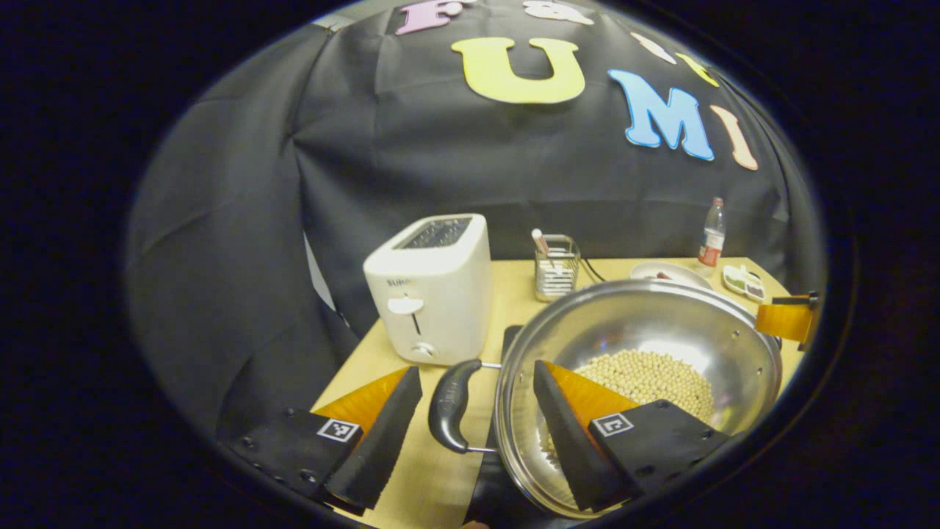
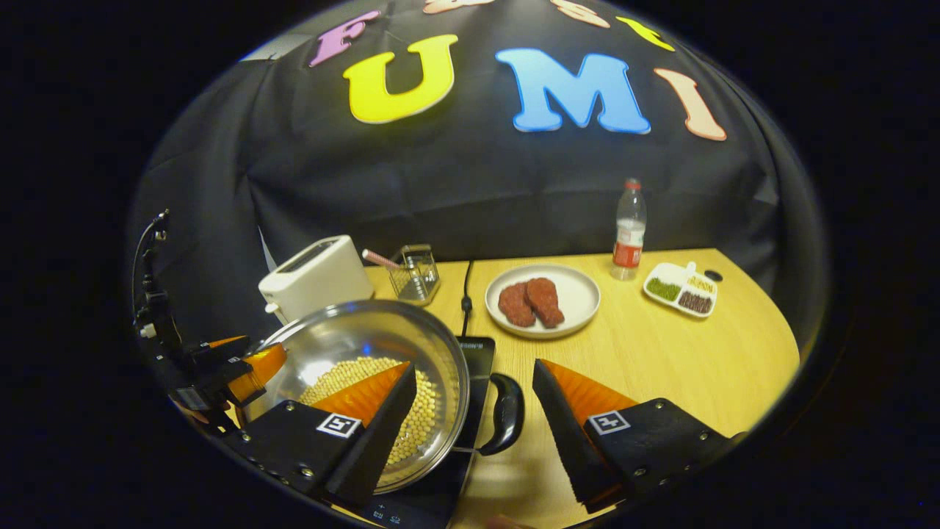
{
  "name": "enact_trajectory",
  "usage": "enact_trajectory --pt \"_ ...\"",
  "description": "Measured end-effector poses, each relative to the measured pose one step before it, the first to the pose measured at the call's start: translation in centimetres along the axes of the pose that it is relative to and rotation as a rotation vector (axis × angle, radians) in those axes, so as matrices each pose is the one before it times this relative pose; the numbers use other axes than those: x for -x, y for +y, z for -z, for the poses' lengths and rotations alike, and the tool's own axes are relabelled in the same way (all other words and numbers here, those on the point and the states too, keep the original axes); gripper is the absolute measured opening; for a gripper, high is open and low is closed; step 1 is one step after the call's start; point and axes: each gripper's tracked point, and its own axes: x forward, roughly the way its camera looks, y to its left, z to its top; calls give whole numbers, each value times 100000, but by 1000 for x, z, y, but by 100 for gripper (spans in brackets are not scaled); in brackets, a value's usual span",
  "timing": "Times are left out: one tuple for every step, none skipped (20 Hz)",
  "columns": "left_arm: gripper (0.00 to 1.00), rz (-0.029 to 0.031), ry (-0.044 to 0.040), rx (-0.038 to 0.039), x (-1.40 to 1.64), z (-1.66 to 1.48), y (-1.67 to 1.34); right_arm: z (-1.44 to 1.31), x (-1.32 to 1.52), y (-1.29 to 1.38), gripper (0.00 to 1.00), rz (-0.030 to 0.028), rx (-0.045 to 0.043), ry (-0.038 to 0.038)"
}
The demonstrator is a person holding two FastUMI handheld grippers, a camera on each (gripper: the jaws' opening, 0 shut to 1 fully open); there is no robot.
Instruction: First push the handle of the pot to place it horizontally, then grasp the pot with both hands and set it on the induction cooktop.
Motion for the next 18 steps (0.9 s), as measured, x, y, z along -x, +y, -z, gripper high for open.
enact_trajectory --pt "98 -2551 -3495 707 1510 -1608 -294 -1401 1344 -948 92 -294 2268 -4211" --pt "98 -1632 -4116 815 1711 -1717 -609 -1451 1504 -1230 98 155 1994 -4705" --pt "98 -1718 -4450 801 1753 -1934 -663 -1447 1581 -1395 97 518 1779 -4493" --pt "98 -1032 -4268 1028 1817 -1557 -972 -1195 1646 -1525 97 821 1474 -4501" --pt "98 -306 -3527 1505 1846 -1729 -1226 -1298 1574 -1607 97 783 1095 -4090" --pt "98 449 -2704 1835 2036 -1373 -1435 -865 1671 -1496 97 38 1248 -2953" --pt "100 295 -2487 1574 2095 -1278 -1546 -926 1703 -1454 97 -85 1490 -2545" --pt "98 219 -2923 1253 1731 -1546 -1422 -866 1668 -1525 97 404 1213 -2966" --pt "100 364 -2930 1012 1687 -1441 -1614 -935 1647 -1484 97 43 933 -2498" --pt "98 782 -2636 902 1556 -1392 -1838 -673 1488 -1342 97 -52 610 -1922" --pt "98 1369 -2069 676 1664 -1173 -1864 -688 1563 -1427 97 358 -15 -2021" --pt "99 646 -1751 219 1793 -1023 -1691 -585 1455 -1473 97 696 -485 -1935" --pt "100 1078 -1074 -426 1473 -970 -1613 -583 1372 -1375 97 661 -460 -1613" --pt "100 602 -1338 -685 1654 -756 -1390 -553 1373 -1300 97 816 -207 -1203" --pt "100 1024 -1460 -540 1191 -1199 -1399 -473 1211 -1237 97 873 13 -898" --pt "98 1410 -1722 -454 1063 -1219 -1595 -205 1197 -1082 97 913 216 26" --pt "100 1064 -1512 -145 1057 -885 -1075 -431 984 -930 97 630 -1 -335" --pt "100 832 -1296 369 857 -668 -1018 -284 921 -874 97 1117 -501 -395"
